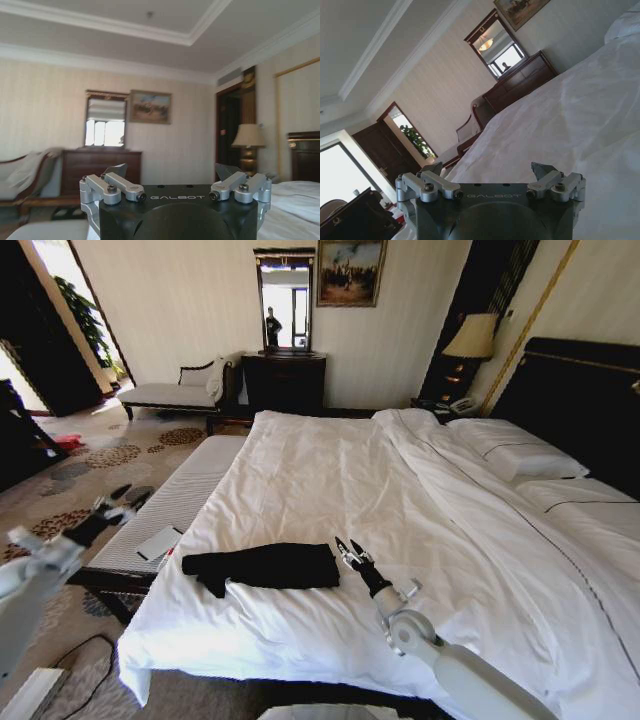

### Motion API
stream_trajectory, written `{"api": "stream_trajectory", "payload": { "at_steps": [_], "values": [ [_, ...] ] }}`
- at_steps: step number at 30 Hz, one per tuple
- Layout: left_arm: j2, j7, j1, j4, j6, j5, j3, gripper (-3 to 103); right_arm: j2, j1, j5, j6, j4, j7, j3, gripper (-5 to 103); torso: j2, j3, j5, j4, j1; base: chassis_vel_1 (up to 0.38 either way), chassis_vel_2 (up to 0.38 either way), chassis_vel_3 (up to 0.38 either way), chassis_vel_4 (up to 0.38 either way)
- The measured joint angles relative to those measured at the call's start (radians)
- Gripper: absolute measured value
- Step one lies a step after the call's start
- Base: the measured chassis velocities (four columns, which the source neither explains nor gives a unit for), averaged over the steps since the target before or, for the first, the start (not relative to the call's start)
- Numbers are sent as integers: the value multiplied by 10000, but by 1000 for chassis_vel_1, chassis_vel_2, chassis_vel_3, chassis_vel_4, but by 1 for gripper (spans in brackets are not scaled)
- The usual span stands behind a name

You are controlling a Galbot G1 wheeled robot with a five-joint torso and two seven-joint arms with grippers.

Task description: Fold the clothes on the bed.

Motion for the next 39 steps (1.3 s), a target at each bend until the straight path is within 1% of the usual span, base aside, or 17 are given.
{"api": "stream_trajectory", "payload": {
  "at_steps": [1,2,3,4,6,7,8,9,10,11,15,17,18,19,21,27,39],
  "values": [
    [-107,-844,-103,-346,536,81,58,100,38,99,-1,-82,-38,192,-8,97,0,0,-6,-1,0,0,0,0,0],
    [-306,-2785,-252,-1075,1636,-22,177,100,103,274,-22,-293,-93,623,-36,99,0,1,-10,-2,1,0,0,0,0],
    [-377,-3753,-270,-1449,2135,-284,228,100,126,361,-72,-412,-125,870,-60,100,0,1,-7,3,2,0,0,0,0],
    [-377,-3753,-270,-1449,2135,-284,228,100,126,361,-72,-412,-125,870,-60,100,0,1,-7,3,2,0,0,0,0],
    [-417,-6828,-259,-2562,4094,-1307,275,100,106,529,-238,-754,-229,1477,-134,100,-1,1,-7,14,2,0,0,0,0],
    [-367,-7606,-229,-2785,4689,-1561,270,100,67,542,-251,-866,-251,1612,-163,100,-1,1,-9,14,2,0,0,0,0],
    [-367,-7606,-229,-2785,4689,-1561,270,100,67,542,-251,-866,-251,1612,-163,100,-1,1,-9,14,2,0,0,0,0],
    [-260,-8291,-133,-3026,5286,-1825,227,100,8,542,-216,-1011,-262,1730,-207,100,-1,1,-9,14,2,0,0,0,0],
    [-92,-8559,59,-3275,5747,-2099,130,100,-58,525,-83,-1210,-254,1868,-271,100,-1,0,-10,14,2,0,0,0,0],
    [95,-8483,309,-3501,5996,-2287,41,100,-110,480,139,-1409,-192,1990,-328,100,-1,0,-8,12,1,0,0,0,0],
    [384,-8860,583,-4141,6089,-3144,79,100,-140,219,559,-1865,68,2478,-284,100,-2,0,-9,14,0,0,0,0,0],
    [444,-9915,545,-4730,6438,-4769,2,100,-140,107,781,-2046,184,2683,-204,100,-1,0,-9,11,1,0,0,0,0],
    [444,-11138,398,-5240,6774,-6421,-212,100,-142,11,1110,-2230,305,2798,-124,100,-1,-1,-9,5,1,0,0,0,0],
    [444,-11138,398,-5240,6774,-6421,-212,100,-142,11,1110,-2230,305,2798,-124,100,-1,-1,-9,5,1,0,0,0,0],
    [387,-12183,422,-5923,7137,-7739,-665,100,-143,1,1767,-2472,499,2951,-86,100,0,-1,-5,8,1,0,0,0,0],
    [156,-12470,563,-6754,7271,-7846,-827,100,104,74,2481,-2987,542,3844,34,100,0,-1,-10,11,-1,0,0,0,0],
    [131,-12517,486,-6402,7133,-7109,-674,100,669,107,3625,-3452,996,4745,-108,100,0,-1,-11,13,-1,0,0,0,0]
  ]
}}
